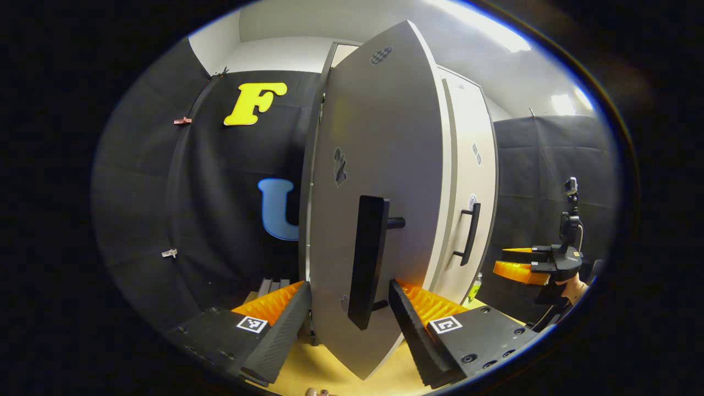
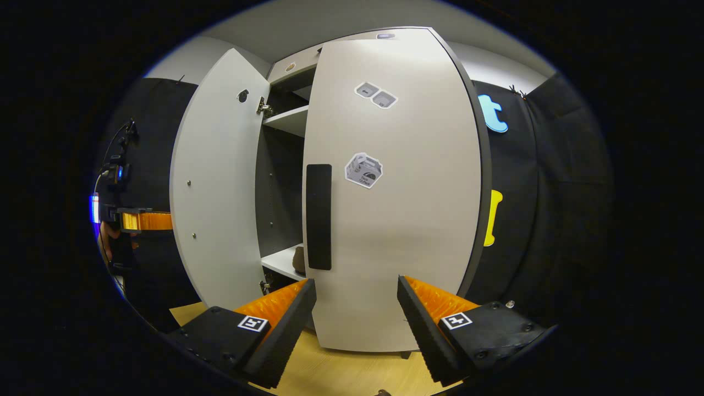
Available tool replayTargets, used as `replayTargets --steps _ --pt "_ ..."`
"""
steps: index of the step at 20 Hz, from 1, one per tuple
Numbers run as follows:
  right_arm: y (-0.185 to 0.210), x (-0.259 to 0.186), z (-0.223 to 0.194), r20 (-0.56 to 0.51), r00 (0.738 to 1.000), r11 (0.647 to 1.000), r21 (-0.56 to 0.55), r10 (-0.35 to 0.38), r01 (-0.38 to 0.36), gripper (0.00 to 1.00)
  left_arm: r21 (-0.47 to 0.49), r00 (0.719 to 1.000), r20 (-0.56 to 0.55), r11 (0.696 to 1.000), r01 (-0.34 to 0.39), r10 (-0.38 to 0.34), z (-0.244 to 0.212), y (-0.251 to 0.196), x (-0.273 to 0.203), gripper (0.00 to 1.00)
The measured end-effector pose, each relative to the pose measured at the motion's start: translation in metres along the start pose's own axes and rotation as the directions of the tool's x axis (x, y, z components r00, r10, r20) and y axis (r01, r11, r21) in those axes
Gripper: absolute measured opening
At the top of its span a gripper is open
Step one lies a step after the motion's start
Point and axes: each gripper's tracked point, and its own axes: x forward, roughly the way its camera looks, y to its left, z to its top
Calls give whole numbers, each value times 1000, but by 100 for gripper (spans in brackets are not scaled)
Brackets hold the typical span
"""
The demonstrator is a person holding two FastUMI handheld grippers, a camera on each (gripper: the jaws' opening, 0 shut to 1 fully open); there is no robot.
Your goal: Grab one shoe with the right hand and put it into the shoe cabinet, grab the other shoe with the left hand and put it into the shoe cabinet; then close the right door with the right hand and the left door with the left hand.
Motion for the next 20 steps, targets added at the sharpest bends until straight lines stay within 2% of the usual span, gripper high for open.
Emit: replayTargets --steps 4,5,6,11,12,13,16,17,18,20 --pt "-7 -1 1 2 1000 1000 7 -5 4 98 -12 999 11 999 42 -42 1 -17 13 92" --pt "-10 -2 1 2 1000 1000 3 -7 7 98 -7 999 13 999 44 -43 0 -19 16 87" --pt "-13 -4 1 2 1000 1000 -1 -12 12 98 2 999 15 999 46 -46 -1 -22 21 94" --pt "-26 -8 1 6 1000 1000 12 -26 26 98 47 996 -12 995 87 -87 -14 -47 44 94" --pt "-27 -11 2 9 1000 1000 15 -28 28 98 52 995 -13 994 95 -95 -13 -51 43 91" --pt "-29 -15 2 14 999 999 17 -29 29 98 51 994 -12 993 106 -105 -12 -55 43 95" --pt "-31 -23 5 25 999 999 17 -36 35 98 40 992 -3 991 127 -127 -5 -60 35 92" --pt "-30 -25 5 27 999 999 18 -39 38 98 42 992 -1 991 126 -126 -3 -62 33 98" --pt "-28 -28 6 29 999 999 20 -42 41 98 44 992 3 992 122 -122 -2 -61 29 92" --pt "-23 -36 9 39 998 999 23 -49 48 98 41 992 12 992 123 -123 0 -64 21 95"
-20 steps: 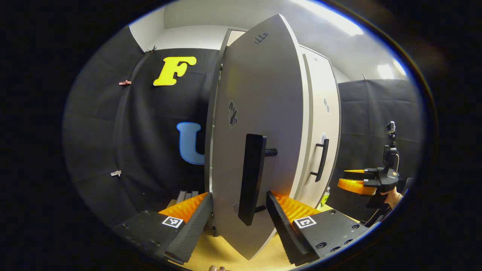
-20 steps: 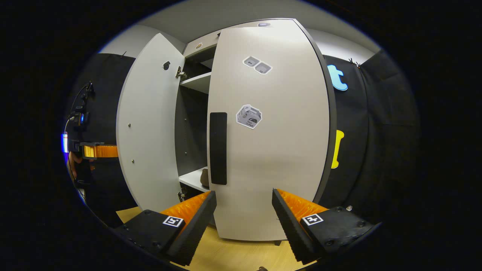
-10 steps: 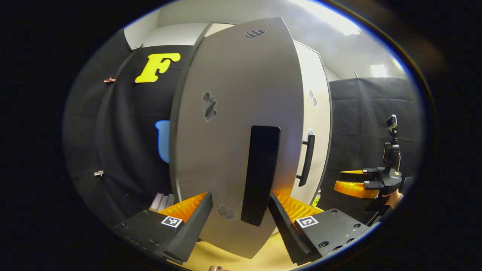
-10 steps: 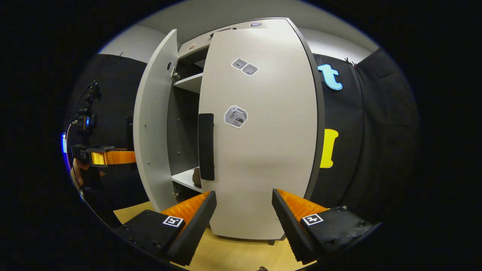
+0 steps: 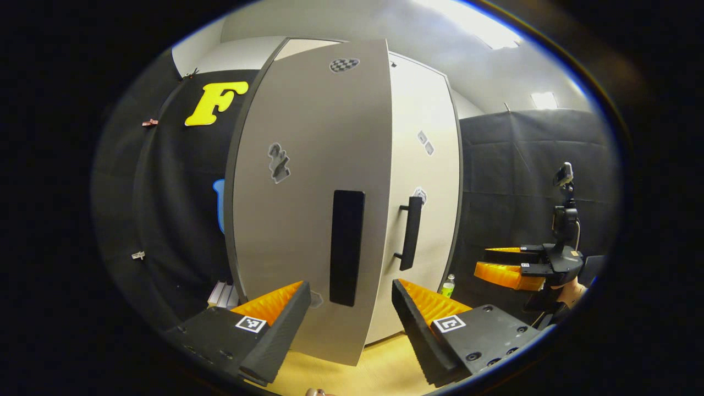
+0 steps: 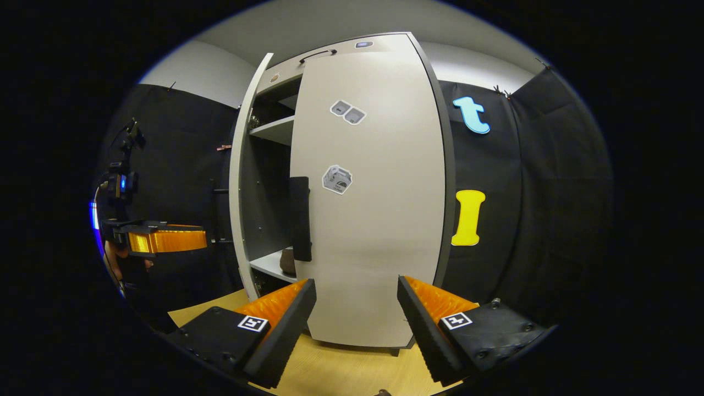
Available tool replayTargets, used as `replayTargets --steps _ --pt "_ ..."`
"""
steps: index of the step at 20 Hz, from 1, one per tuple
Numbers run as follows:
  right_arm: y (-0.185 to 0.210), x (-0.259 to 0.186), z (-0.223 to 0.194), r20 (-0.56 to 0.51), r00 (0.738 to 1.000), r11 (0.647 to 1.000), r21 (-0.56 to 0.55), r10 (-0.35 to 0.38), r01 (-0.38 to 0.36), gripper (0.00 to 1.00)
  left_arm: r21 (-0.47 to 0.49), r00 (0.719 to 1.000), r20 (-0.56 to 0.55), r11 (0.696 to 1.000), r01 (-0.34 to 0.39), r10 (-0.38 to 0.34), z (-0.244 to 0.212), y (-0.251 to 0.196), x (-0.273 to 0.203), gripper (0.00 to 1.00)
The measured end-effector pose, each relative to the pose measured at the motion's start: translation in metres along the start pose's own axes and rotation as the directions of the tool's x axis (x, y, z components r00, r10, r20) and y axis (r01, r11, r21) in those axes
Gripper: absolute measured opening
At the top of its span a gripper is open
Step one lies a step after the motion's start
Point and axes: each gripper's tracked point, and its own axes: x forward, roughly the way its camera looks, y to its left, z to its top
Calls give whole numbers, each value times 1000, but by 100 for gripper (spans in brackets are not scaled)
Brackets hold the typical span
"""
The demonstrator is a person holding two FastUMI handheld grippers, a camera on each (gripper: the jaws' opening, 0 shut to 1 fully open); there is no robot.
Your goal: Grab one shoe with the right hand and put it into the shoe cabinet, grab the other shoe with the left hand and put it into the shoe cabinet; then close the right door with the right hand and the left door with the left hand.
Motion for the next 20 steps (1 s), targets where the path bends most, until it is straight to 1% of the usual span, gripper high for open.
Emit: replayTargets --steps 5,9,14,16,20 --pt "21 -17 9 26 998 998 23 -51 51 98 -16 1000 12 1000 -18 18 4 12 -18 95" --pt "43 -36 15 36 995 995 44 -93 92 98 -51 1000 29 999 -8 9 17 31 -38 95" --pt "58 -58 15 34 986 984 65 -166 164 98 -22 999 34 999 -35 36 16 38 -61 95" --pt "60 -66 16 37 982 980 76 -186 182 98 -13 999 38 999 -30 31 14 35 -67 95" --pt "60 -72 24 54 977 976 80 -208 203 98 23 997 53 998 -53 52 18 39 -68 95"
